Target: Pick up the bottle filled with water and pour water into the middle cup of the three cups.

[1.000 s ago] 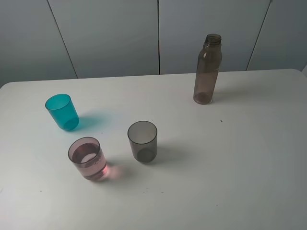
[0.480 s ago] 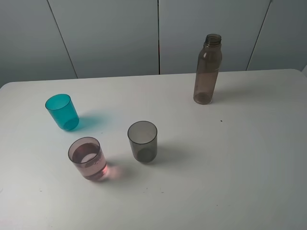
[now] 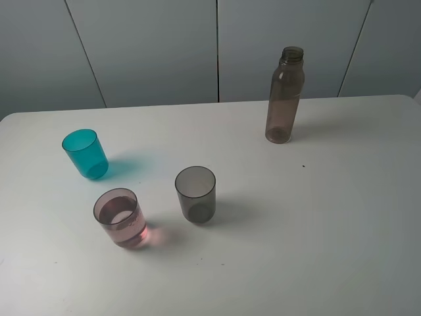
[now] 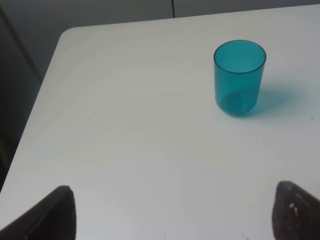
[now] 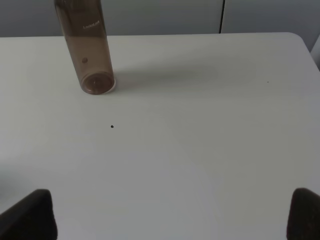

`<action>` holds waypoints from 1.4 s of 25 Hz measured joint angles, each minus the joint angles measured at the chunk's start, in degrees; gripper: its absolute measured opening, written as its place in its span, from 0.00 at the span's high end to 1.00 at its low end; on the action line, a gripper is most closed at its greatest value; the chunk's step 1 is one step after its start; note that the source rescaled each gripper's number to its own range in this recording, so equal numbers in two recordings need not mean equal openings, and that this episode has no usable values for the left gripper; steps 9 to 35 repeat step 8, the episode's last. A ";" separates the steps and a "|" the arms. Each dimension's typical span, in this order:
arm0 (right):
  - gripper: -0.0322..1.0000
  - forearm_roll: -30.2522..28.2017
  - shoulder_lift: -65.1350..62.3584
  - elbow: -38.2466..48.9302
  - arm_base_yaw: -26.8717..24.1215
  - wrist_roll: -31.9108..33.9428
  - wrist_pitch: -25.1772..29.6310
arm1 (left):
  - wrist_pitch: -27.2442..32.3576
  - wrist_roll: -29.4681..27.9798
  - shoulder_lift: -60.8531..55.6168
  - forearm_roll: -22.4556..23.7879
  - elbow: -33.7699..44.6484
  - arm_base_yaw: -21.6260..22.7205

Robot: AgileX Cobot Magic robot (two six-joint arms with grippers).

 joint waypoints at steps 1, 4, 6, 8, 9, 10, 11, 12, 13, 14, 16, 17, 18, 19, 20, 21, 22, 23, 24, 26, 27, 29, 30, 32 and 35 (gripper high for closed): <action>0.00 0.00 0.00 0.00 0.00 0.00 0.00 | 0.00 0.00 0.00 0.00 0.00 0.00; 0.00 0.00 0.00 0.00 0.00 0.00 0.00 | 0.00 0.00 0.00 0.00 0.00 0.00; 0.00 0.00 0.00 0.00 0.00 0.00 0.00 | 0.00 0.00 0.00 0.00 0.00 0.00; 0.00 0.00 0.00 0.00 0.00 0.00 0.00 | 0.00 0.00 0.00 0.00 0.00 0.00; 0.00 0.00 0.00 0.00 0.00 0.00 0.00 | 0.00 0.00 0.00 0.00 0.00 0.00; 0.00 0.00 0.00 0.00 0.00 0.00 0.00 | 0.00 0.00 0.00 0.00 0.00 0.00; 0.00 0.00 0.00 0.00 0.00 0.00 0.00 | 0.00 0.00 0.00 0.00 0.00 0.00; 0.00 0.00 0.00 0.00 0.00 0.00 0.00 | 0.00 0.00 0.00 0.00 0.00 0.00; 0.00 0.00 0.00 0.00 0.00 0.00 0.00 | 0.00 0.00 0.00 0.00 0.00 0.00; 0.00 0.00 0.00 0.00 0.00 0.00 0.00 | 0.00 0.00 0.00 0.00 0.00 0.00; 0.00 0.00 0.00 0.00 0.00 0.00 0.00 | 0.00 0.00 0.00 0.00 0.00 0.00; 0.00 0.00 0.00 0.00 0.00 0.00 0.00 | 0.00 0.00 0.00 0.00 0.00 0.00; 0.00 0.00 0.00 0.00 0.00 0.00 0.00 | 0.00 0.00 0.00 0.00 0.00 0.00; 0.00 0.00 0.00 0.00 0.00 0.00 0.00 | 0.00 0.00 0.00 0.00 0.00 0.00; 0.00 0.00 0.00 0.00 0.00 0.00 0.00 | 0.00 0.00 0.00 0.00 0.00 0.00; 0.00 0.00 0.00 0.00 0.00 0.00 0.00 | 0.00 0.00 0.00 0.00 0.00 0.00; 0.00 0.00 0.00 0.00 0.00 0.00 0.00 | 0.00 0.00 0.00 0.00 0.00 0.00; 0.00 0.00 0.00 0.00 0.00 0.00 0.00 | 0.00 0.00 0.00 0.00 0.00 0.00; 0.00 0.00 0.00 0.00 0.00 0.00 0.00 | 0.00 0.00 0.00 0.00 0.00 0.00; 0.00 0.00 0.00 0.00 0.00 0.00 0.00 | 0.00 0.00 0.00 0.00 0.00 0.00; 0.00 0.00 0.00 0.00 0.00 0.00 0.00 | 0.00 0.00 0.00 0.00 0.00 0.00; 0.00 0.00 0.00 0.00 0.00 0.00 0.00 | 0.00 0.00 0.00 0.00 0.00 0.00; 0.00 0.00 0.00 0.00 0.00 0.00 0.00 | 0.00 0.00 0.00 0.00 0.00 0.00; 0.00 0.00 0.00 0.00 0.00 0.00 0.00 | 0.00 0.00 0.00 0.00 0.00 0.00; 0.00 0.00 0.00 0.00 0.00 0.00 0.00 | 0.00 0.00 0.00 0.00 0.00 0.00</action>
